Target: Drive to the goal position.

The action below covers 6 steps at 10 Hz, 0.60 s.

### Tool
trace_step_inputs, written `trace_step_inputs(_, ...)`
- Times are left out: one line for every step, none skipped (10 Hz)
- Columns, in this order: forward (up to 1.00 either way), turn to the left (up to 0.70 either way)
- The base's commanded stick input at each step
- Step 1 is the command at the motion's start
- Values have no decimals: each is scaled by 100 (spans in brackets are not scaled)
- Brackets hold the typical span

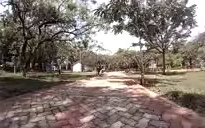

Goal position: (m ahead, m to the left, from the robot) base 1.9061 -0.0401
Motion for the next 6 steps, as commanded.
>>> trace_step_inputs(70, 0)
trace_step_inputs(70, 0)
trace_step_inputs(70, 0)
trace_step_inputs(70, 0)
trace_step_inputs(70, 0)
trace_step_inputs(70, 0)
